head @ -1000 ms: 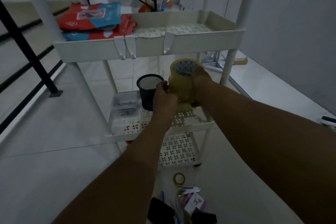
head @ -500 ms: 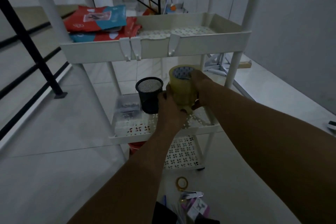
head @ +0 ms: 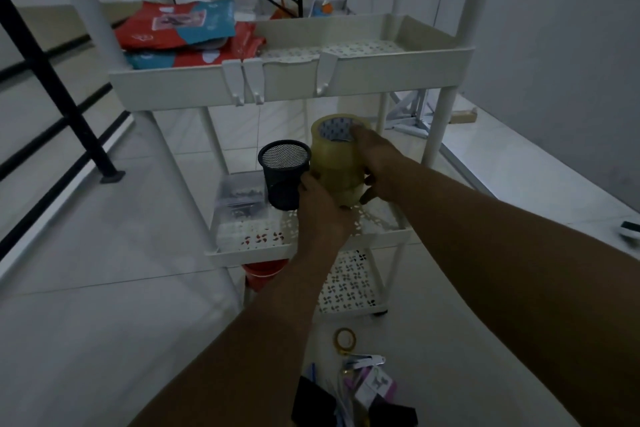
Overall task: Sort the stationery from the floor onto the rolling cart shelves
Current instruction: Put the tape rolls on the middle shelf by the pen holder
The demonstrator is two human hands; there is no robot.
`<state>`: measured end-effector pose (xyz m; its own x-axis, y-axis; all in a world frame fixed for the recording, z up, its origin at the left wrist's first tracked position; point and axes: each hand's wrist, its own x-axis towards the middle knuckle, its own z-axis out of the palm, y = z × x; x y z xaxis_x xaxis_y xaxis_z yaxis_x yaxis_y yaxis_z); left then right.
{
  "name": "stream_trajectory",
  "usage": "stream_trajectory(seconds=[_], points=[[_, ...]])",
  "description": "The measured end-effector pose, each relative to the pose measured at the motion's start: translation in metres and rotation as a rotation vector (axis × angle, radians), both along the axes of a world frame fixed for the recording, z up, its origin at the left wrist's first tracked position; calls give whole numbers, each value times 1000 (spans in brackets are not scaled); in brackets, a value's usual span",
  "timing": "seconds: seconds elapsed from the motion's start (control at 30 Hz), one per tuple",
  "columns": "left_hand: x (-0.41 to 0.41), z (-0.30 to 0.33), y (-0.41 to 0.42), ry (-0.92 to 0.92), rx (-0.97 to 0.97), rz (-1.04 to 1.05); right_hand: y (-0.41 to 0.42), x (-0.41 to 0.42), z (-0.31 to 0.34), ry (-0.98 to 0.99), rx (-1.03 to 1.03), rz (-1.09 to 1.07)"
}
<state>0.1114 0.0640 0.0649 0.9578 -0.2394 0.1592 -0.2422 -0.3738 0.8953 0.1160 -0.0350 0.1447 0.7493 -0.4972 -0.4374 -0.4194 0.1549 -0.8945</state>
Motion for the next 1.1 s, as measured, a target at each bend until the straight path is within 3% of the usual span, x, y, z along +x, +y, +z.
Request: stream_trajectory(seconds=[0.3, 0.67, 1.1], points=[[-4, -4, 6, 18, -20, -53, -1, 2, -2, -35, -153, -10], [-7, -1, 6, 10, 7, -54, 2, -5, 2, -53, -177, 55], [-38, -3, 44, -314, -65, -102, 39, -59, -15, -135, -195, -122]])
